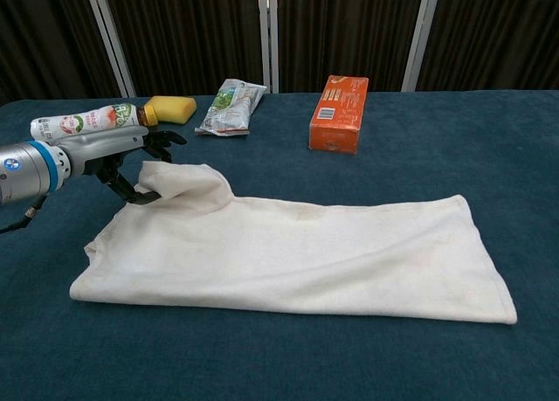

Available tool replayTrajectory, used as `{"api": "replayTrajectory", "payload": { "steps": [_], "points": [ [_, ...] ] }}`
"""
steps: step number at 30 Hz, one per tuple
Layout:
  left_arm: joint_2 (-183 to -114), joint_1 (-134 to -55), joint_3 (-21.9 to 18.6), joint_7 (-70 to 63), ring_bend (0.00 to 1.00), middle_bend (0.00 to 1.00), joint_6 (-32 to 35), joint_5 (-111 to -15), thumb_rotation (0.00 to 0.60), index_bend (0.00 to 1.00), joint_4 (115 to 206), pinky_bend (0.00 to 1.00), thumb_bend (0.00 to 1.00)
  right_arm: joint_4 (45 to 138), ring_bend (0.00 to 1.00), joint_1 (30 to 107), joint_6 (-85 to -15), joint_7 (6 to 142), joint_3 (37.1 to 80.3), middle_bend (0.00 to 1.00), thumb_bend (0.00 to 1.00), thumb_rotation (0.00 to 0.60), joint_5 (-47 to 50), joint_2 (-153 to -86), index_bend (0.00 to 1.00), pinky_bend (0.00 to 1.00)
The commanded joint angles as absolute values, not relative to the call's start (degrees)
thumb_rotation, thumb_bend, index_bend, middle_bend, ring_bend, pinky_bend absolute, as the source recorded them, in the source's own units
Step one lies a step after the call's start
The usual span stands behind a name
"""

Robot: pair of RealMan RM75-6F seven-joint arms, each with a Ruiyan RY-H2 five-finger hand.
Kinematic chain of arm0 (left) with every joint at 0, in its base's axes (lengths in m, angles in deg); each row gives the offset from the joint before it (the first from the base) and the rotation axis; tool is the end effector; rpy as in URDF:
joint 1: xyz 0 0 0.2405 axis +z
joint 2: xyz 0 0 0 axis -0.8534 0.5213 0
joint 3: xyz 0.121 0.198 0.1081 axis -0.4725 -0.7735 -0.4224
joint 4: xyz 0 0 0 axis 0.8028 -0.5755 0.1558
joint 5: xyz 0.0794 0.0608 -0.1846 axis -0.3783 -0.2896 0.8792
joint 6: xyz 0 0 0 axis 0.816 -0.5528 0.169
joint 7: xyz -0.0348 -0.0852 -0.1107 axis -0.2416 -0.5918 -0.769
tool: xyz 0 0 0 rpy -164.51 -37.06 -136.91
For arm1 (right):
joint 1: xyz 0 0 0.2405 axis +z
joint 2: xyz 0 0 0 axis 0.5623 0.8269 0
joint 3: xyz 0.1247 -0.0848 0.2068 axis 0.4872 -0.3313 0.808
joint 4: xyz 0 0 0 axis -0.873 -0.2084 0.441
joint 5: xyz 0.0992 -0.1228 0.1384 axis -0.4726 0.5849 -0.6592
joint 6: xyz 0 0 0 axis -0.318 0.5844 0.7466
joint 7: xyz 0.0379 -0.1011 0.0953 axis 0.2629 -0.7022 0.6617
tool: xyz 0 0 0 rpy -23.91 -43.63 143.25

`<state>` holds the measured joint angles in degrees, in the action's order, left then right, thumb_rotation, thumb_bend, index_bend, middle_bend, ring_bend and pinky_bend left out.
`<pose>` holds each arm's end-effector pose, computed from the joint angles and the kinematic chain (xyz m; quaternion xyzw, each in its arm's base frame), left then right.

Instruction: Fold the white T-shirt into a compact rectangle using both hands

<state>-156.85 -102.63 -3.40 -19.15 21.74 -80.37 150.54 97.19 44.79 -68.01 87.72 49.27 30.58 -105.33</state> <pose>-0.2064 0.3771 -0.0288 -0.7376 -0.4590 -0.3518 0.3486 -0.3195 -0.2079 0.1326 0.6263 -0.4115 0.4373 0.4971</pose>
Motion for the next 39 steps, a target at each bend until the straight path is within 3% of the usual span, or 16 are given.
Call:
{"api": "replayTrajectory", "payload": {
  "steps": [1,28,30,35,39],
  "points": [
    [-156.0,-102.02,-4.34,-18.05,0.0,0.0,21.32,-80.77,0.6,0.69,152.45,0.0,0.49,97.25,0.0,44.78,-68.06,87.68,49.25,0.0,0.02,0.6,30.62,-105.3,0.21,0.0],
    [-151.07,-101.43,-7.83,-6.72,0.0,0.0,20.99,-81.16,0.6,0.66,162.67,0.0,0.48,98.12,0.0,44.46,-69.13,88.08,49.32,0.0,0.02,0.6,31.14,-104.5,0.22,0.0],
    [-150.86,-101.52,-8.11,-6.4,0.0,0.0,21.49,-81.04,0.6,0.57,163.13,0.0,0.47,98.19,0.0,44.43,-69.26,88.08,49.33,0.0,0.02,0.6,31.21,-104.44,0.22,0.0],
    [-149.61,-101.98,-8.24,-6.63,0.0,0.0,22.66,-80.78,0.6,0.05,164.73,0.0,0.28,98.36,0.0,44.36,-69.45,88.13,49.37,0.0,0.02,0.6,31.25,-104.3,0.22,0.0],
    [-148.56,-101.93,-8.14,-8.09,0.0,0.0,21.93,-81.63,0.6,0.0,165.95,0.0,0.23,98.51,0.0,44.31,-69.65,88.11,49.37,0.0,0.02,0.6,31.39,-104.21,0.22,0.0]
  ]
}}
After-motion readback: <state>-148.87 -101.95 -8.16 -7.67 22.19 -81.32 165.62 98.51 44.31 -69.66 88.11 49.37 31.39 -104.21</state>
